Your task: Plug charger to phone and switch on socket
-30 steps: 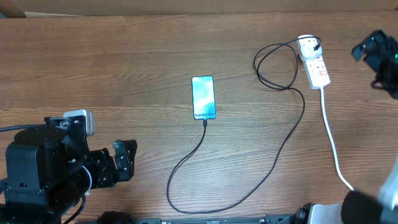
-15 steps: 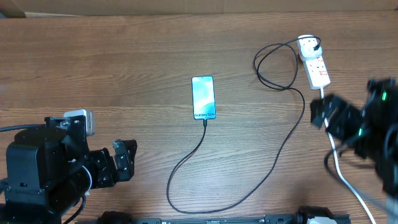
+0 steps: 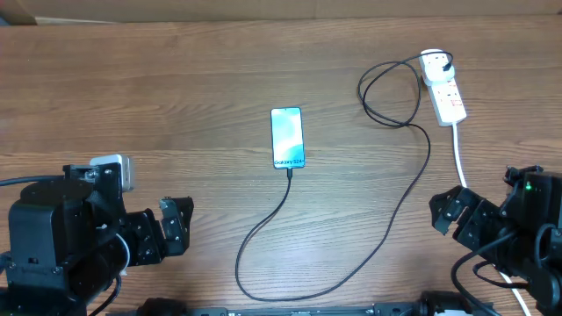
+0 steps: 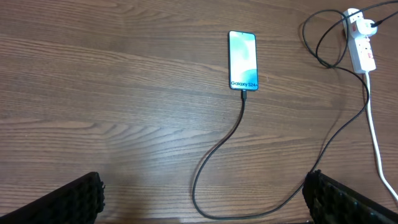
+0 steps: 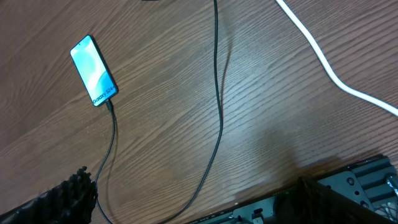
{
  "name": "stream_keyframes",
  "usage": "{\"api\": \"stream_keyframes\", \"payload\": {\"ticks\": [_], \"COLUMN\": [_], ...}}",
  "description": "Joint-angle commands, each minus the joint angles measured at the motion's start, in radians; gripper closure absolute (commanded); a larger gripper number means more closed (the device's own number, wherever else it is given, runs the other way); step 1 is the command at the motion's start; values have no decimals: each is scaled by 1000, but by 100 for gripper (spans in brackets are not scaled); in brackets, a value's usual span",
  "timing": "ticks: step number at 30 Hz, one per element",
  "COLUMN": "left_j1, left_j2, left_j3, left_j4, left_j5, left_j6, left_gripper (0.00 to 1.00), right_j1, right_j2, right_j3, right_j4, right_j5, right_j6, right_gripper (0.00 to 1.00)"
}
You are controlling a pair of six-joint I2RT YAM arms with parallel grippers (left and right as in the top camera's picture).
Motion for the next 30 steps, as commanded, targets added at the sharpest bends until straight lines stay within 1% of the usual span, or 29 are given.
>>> {"api": "stream_keyframes", "payload": {"ticks": [1,11,17,20,22,26,30], "left_j1": [-2,-2,-2,-2,-2,-2,-2], "left_j2": [1,1,1,1,1,1,1], "left_j3": [-4,-4,-4,-4,-4,-4,-4], "left_j4": [2,2,2,2,2,2,2], "left_j5": [-13,-13,-13,-13,-13,-13,-13], "left_j6": [-13,-13,-13,-13,-13,-13,-13], "left_gripper": [0,1,0,1,1,0,0], "right_j1": [11,12,24,38,55,99,135], "right_j2": [-4,-3,-25,-71,-114,-256,-383], "right_j3": [-4,-5,-74,-165,-242,-447,-615], "right_j4": [5,14,98,204,309,597,793], "right_j5": [-3,-1,-3,-4,-12,-67,-77], "right_j6": [4,0,-6,-49,-83,-229,-302], "right_gripper": [0,0,0,0,0,0,0]}}
